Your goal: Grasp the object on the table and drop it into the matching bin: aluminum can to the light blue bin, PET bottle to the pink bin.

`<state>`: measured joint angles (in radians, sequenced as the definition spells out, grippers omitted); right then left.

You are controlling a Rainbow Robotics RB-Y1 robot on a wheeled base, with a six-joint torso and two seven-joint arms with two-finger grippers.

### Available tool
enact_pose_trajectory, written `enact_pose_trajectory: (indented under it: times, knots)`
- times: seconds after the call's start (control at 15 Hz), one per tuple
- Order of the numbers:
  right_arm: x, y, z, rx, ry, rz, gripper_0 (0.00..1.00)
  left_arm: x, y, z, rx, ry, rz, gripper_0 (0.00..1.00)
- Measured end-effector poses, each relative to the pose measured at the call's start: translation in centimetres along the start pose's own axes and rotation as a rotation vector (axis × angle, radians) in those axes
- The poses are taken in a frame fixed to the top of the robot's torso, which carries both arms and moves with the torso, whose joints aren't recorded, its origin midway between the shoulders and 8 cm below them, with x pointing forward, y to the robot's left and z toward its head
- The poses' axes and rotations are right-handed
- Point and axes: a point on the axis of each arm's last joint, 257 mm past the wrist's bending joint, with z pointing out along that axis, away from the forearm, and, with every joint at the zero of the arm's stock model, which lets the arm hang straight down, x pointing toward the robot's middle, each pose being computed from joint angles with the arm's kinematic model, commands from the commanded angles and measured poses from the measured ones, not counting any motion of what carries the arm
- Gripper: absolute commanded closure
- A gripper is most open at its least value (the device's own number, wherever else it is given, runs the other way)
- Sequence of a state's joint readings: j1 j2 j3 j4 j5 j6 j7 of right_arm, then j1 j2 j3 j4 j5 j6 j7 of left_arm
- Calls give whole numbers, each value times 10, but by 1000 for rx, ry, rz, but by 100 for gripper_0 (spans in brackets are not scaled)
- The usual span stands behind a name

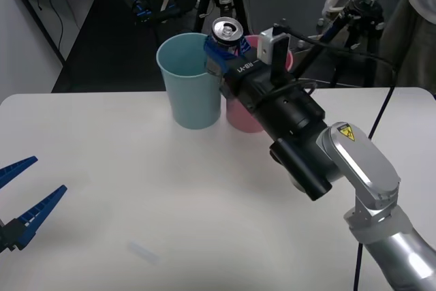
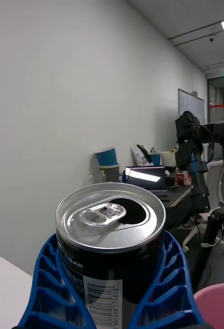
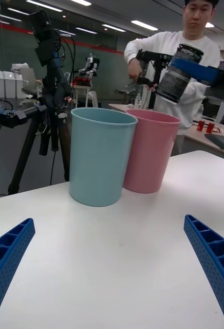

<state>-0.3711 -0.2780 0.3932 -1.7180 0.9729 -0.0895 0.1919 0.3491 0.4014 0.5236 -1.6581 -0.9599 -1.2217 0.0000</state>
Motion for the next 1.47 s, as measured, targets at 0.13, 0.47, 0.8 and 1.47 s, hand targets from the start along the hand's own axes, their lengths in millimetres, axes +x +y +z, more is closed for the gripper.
enact_pose_trajectory:
  times: [0.13,0.47,0.8,1.47]
  knots:
    - [0,-3,19,22,1,4,100,0,0,0,0,0,0,0]
    - [13,-13,61,66,37,7,100,0,0,0,0,0,0,0]
    - [32,-17,100,93,97,-4,100,0,0,0,0,0,0,0]
    - [53,-16,119,91,157,-9,0,0,0,0,0,0,0,0]
